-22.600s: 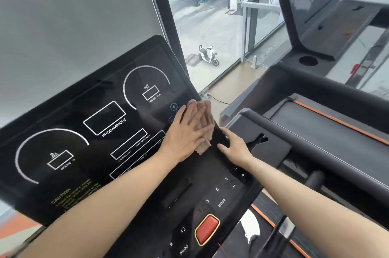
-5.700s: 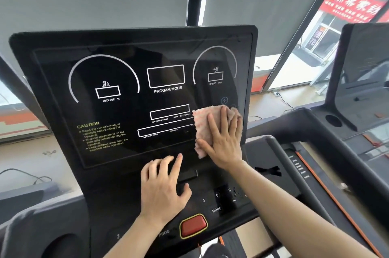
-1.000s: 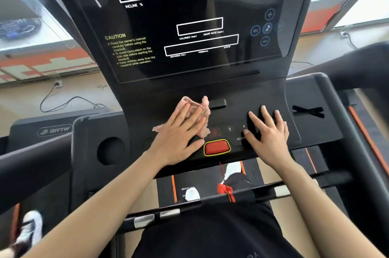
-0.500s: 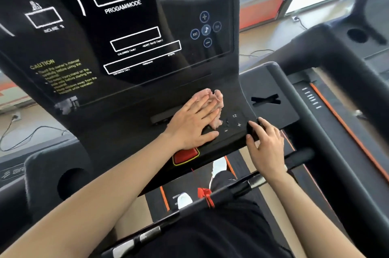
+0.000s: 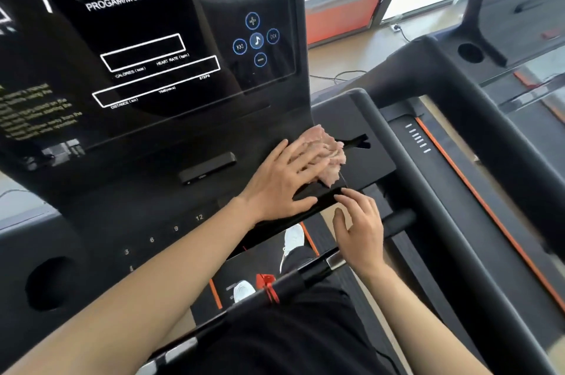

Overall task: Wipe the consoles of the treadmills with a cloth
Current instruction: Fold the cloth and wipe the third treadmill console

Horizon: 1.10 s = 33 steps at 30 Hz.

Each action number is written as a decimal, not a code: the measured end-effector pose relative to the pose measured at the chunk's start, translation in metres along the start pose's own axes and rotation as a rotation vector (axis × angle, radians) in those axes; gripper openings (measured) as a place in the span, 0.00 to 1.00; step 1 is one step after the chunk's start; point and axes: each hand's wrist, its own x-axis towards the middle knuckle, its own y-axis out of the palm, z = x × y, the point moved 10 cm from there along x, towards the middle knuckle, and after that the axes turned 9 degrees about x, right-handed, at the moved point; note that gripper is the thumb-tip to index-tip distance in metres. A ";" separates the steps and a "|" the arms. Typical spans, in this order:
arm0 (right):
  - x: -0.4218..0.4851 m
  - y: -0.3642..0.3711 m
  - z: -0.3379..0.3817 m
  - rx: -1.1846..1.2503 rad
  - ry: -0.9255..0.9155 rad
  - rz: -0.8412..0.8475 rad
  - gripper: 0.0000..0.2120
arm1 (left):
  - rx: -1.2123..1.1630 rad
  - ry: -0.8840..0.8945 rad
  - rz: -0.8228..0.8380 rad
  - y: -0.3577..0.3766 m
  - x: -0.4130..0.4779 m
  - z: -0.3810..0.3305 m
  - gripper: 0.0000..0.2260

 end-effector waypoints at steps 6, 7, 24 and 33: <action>0.061 0.018 0.044 -0.028 -0.345 0.208 0.17 | -0.031 -0.532 -0.079 -0.020 -0.104 0.034 0.36; 0.069 0.029 0.049 -0.063 -0.400 0.308 0.20 | -0.012 -0.585 -0.050 -0.018 -0.117 0.036 0.37; 0.033 0.028 0.023 -0.388 -0.258 0.520 0.31 | 0.086 -0.748 0.002 -0.010 -0.169 0.052 0.42; 0.044 0.075 0.016 -0.454 -0.138 0.527 0.43 | 0.066 -0.744 0.009 -0.009 -0.169 0.053 0.43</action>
